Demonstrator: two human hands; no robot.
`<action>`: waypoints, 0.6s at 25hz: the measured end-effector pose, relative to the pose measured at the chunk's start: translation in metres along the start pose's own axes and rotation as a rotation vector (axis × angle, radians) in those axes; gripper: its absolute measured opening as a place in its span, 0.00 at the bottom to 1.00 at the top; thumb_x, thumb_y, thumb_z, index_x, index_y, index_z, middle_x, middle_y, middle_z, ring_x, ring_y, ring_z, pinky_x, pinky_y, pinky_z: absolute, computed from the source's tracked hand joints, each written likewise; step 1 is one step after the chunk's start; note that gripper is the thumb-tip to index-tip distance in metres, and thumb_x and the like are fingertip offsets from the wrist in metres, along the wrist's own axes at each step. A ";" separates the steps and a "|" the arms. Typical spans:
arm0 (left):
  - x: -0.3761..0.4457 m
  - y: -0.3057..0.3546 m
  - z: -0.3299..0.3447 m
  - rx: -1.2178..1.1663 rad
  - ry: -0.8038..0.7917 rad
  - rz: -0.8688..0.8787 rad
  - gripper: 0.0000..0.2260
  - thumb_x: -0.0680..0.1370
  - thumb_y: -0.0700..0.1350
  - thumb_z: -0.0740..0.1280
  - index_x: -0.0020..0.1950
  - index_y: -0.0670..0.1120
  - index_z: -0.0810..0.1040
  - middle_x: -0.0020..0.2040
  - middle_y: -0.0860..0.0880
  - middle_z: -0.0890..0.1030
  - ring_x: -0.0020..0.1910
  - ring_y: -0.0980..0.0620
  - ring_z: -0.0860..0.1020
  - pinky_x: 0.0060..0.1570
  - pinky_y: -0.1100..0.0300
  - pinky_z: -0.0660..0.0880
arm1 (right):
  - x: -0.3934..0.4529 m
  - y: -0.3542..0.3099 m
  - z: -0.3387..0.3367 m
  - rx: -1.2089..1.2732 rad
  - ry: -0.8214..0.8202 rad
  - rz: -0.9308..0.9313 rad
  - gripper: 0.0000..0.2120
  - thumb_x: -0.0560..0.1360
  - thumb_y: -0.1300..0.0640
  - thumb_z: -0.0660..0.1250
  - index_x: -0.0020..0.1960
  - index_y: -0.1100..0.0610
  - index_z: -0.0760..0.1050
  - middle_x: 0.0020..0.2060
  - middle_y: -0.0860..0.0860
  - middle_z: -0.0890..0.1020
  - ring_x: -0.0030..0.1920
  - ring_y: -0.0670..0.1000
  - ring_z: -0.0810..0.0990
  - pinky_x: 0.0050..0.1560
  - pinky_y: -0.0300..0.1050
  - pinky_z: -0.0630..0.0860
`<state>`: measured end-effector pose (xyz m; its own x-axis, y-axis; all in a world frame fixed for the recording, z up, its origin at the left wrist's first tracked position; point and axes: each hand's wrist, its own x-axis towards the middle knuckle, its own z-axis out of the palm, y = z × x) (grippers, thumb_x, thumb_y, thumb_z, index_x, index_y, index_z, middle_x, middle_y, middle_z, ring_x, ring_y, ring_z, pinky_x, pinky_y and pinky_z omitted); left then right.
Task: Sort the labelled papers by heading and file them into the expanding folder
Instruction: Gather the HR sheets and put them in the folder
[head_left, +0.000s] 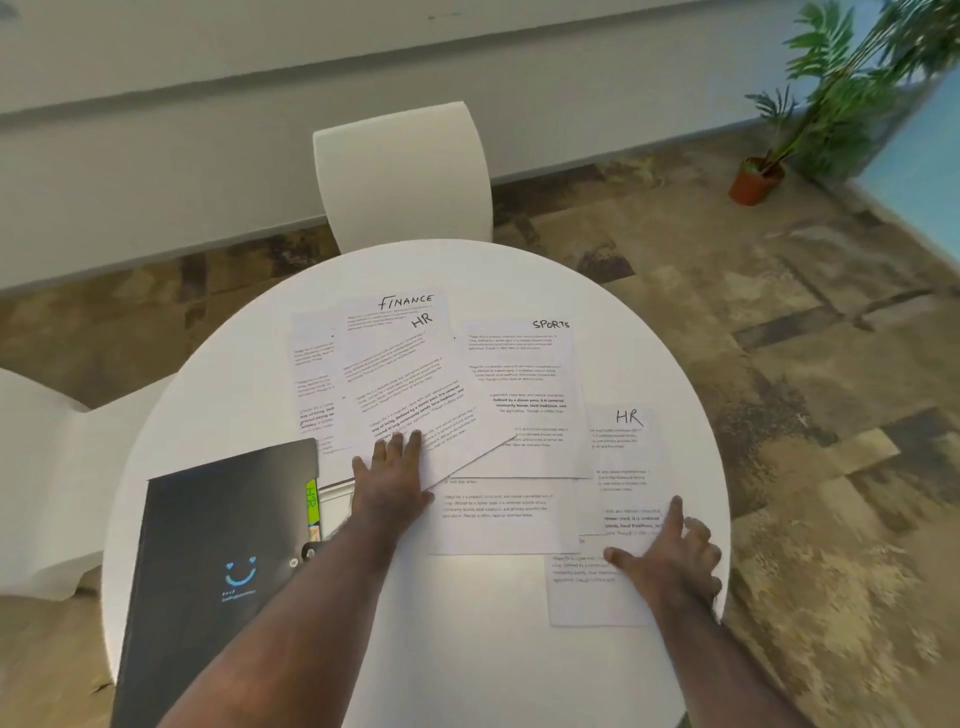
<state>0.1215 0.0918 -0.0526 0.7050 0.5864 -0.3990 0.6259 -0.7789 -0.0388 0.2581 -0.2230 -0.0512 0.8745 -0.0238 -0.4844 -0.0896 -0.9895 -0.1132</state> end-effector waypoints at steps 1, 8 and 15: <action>0.000 0.001 0.000 0.019 0.007 0.005 0.42 0.75 0.59 0.67 0.80 0.49 0.47 0.80 0.46 0.56 0.77 0.45 0.58 0.71 0.40 0.60 | 0.003 0.002 -0.002 0.040 0.014 0.006 0.57 0.63 0.38 0.77 0.79 0.50 0.45 0.74 0.56 0.59 0.71 0.60 0.62 0.61 0.59 0.72; -0.002 0.006 -0.007 -0.004 -0.023 0.032 0.23 0.77 0.50 0.60 0.72 0.47 0.65 0.77 0.42 0.63 0.68 0.43 0.69 0.64 0.47 0.68 | 0.023 0.018 -0.005 0.513 0.065 0.024 0.32 0.72 0.60 0.73 0.72 0.53 0.66 0.63 0.58 0.78 0.57 0.61 0.79 0.53 0.50 0.75; -0.010 -0.004 -0.005 -0.151 0.139 0.064 0.15 0.82 0.47 0.53 0.64 0.52 0.74 0.66 0.51 0.79 0.55 0.43 0.81 0.48 0.53 0.76 | 0.033 0.041 -0.027 0.610 0.057 -0.019 0.07 0.74 0.56 0.72 0.46 0.60 0.81 0.40 0.55 0.85 0.36 0.53 0.81 0.35 0.43 0.76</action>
<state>0.1138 0.0898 -0.0434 0.7775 0.5702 -0.2653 0.6140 -0.7795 0.1241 0.2957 -0.2684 -0.0485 0.9012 -0.0313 -0.4322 -0.3160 -0.7300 -0.6060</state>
